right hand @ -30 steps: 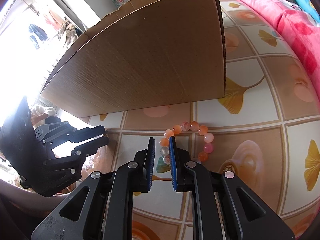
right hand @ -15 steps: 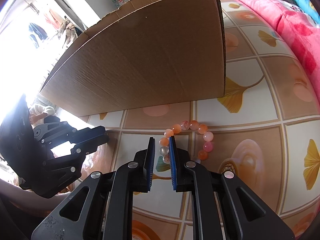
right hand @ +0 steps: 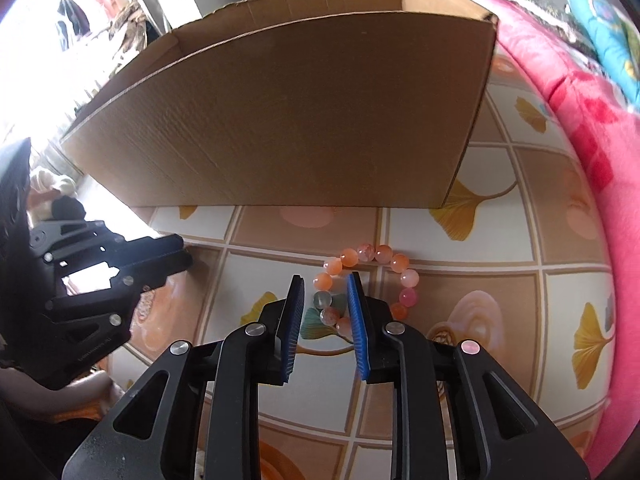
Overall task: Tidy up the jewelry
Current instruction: 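Close the right gripper on the pink bead bracelet while left holds the ring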
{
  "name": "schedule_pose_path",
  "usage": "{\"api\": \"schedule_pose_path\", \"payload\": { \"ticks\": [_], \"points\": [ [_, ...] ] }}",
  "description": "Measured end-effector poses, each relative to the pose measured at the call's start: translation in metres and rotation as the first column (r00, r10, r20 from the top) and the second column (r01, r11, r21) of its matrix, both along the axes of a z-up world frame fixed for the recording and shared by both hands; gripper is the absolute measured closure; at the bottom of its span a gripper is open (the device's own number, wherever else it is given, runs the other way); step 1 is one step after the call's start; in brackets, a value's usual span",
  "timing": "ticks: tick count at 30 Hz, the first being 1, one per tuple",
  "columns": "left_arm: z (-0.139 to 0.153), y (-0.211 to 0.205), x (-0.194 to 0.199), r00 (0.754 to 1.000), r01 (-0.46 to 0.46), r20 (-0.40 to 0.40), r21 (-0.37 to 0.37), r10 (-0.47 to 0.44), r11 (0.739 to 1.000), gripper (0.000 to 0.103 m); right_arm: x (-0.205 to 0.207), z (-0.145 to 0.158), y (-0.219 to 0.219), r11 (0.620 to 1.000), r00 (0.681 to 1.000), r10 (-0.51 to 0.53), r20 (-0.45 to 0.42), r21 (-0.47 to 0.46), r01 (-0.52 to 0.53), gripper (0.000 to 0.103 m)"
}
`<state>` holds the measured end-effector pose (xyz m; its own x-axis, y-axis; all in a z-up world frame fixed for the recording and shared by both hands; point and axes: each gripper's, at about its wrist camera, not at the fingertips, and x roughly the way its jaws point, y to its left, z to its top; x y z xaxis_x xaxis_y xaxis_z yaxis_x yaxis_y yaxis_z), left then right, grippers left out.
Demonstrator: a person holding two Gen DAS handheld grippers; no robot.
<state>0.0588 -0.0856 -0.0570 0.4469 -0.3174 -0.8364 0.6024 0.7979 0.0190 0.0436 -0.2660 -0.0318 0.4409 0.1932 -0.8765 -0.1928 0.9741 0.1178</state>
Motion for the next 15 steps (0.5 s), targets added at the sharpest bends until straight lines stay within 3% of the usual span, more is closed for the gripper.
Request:
{"api": "schedule_pose_path", "payload": {
  "ticks": [7, 9, 15],
  "points": [
    [0.001, 0.003, -0.001, 1.000, -0.021, -0.005, 0.008, 0.021, 1.000, 0.092, 0.003, -0.002, 0.015, 0.997, 1.000, -0.015, 0.012, -0.077, 0.016, 0.090],
    [0.001, 0.003, -0.002, 1.000, -0.021, -0.008, 0.007, 0.021, 1.000, 0.092, 0.004, -0.002, 0.015, 0.997, 0.999, -0.031, 0.008, -0.071, 0.032, 0.095],
    [0.002, 0.003, -0.003, 1.000, -0.020, -0.001, 0.013, 0.020, 1.000, 0.092, 0.009, -0.003, 0.009, 0.997, 0.997, -0.079, -0.012, 0.018, 0.079, 0.096]
  ]
}}
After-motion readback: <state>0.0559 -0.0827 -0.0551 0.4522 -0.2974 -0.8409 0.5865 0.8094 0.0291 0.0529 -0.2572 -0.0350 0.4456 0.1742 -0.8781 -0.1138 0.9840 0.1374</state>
